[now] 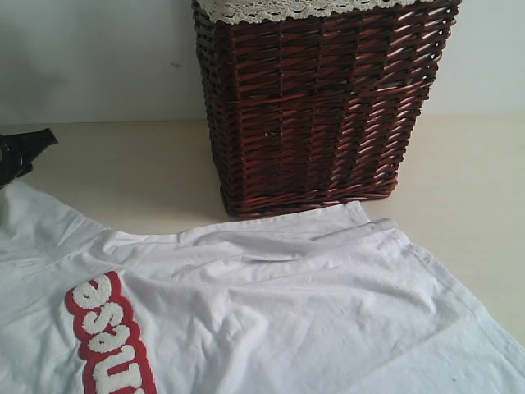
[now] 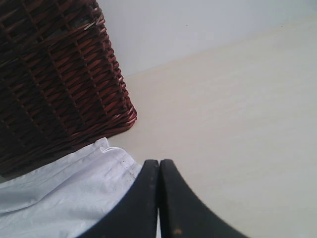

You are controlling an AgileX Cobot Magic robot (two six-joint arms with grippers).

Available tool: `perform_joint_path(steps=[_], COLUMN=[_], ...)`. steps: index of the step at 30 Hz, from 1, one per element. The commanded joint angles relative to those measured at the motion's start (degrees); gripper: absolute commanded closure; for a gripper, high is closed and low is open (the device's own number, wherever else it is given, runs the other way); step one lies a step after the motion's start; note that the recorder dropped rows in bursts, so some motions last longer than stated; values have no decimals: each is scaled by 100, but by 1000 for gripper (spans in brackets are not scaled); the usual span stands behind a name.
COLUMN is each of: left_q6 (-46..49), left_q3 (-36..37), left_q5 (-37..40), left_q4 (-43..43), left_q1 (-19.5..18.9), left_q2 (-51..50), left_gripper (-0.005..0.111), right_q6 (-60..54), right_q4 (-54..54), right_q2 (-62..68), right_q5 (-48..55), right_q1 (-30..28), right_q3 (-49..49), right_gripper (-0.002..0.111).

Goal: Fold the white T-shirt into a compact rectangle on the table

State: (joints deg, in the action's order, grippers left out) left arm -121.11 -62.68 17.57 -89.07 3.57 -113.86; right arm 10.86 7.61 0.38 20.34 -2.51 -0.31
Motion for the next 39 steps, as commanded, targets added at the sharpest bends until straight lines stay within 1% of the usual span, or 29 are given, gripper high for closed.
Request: perform_joint_path(steps=[1, 3, 4, 6, 8, 10, 13, 14, 16, 18, 20, 21, 23, 27, 28, 29, 30, 32, 34, 36, 37, 39], left_q6=[-53, -53, -53, 96, 108, 121, 210, 372, 1048, 1716, 1800, 1934, 2471, 3729, 3786, 3740, 3624, 3286, 2737, 2374, 2305, 2307], left_q3=[-169, -195, -195, -184, -137, -54, 278, 437, 729, 1020, 1240, 1355, 1517, 1535, 1535, 1535, 1535, 1535, 1535, 1535, 1535, 1535], left_q5=[-22, -10, 6, 6, 6, 6, 34, 121, 530, 1362, 2052, 2144, 1797, 373, 201, 223, 459, 1333, 2534, 3413, 3660, 3830], left_q4=[-47, -121, -208, -189, 128, 901, 2699, 3411, 4716, 5951, 6709, 6908, 7049, 7490, 7536, 7567, 7644, 7806, 7821, 7821, 7821, 7821], left_q1=[-21, -21, -21, -21, -21, -21, -11, -11, -11, 0, 0, -14, -14, -14, -14, -14, -14, -14, -14, -14, -14, -14], left_q2=[-5, 132, 238, 486, 753, 1021, 1431, 1543, 1653, 1601, 1405, 1267, 982, 609, 551, 523, 480, 454, 438, 438, 438, 438], left_gripper=[44, 37, 36, 36, 41, 52, 74, 84, 106, 107, 107, 107, 107, 107, 107, 107, 107, 107, 107, 107, 107, 107], right_q6=[-22, -22, -22, -22, -22, -22, -22, -22, -22, -22, -22, -22, -22, -22, -22, -22, -22, -22, -22, -22, -22, -22], right_q4=[-17, -17, -17, -17, -17, -17, -17, -17, -17, -17, -17, -17, -17, -17, -17, -17, -17, -17, -17, -17, -17, -17], right_q2=[-38, -38, -38, -38, -38, -38, -38, -38, -38, -38, -38, -38, -38, -38, -38, -38, -38, -38, -38, -38, -38, -38], right_q5=[-41, -41, -41, -41, -41, -41, -41, -41, -41, -41, -41, -41, -41, -41, -41, -41, -41, -41, -41, -41, -41, -41], right_q1=[-17, -17, -17, -17, -17, -17, -17, -17, -17, -17, -17, -17, -17, -17, -17, -17, -17, -17, -17, -17, -17, -17], right_q3=[31, 31, 31, 31, 31, 31, 31, 31, 31, 31, 31, 31, 31, 31, 31, 31, 31, 31, 31, 31, 31, 31], right_gripper=[108, 108, 108, 108, 108, 108, 108, 108, 108, 108, 108, 108, 108, 108, 108, 108, 108, 108, 108, 108, 108, 108])
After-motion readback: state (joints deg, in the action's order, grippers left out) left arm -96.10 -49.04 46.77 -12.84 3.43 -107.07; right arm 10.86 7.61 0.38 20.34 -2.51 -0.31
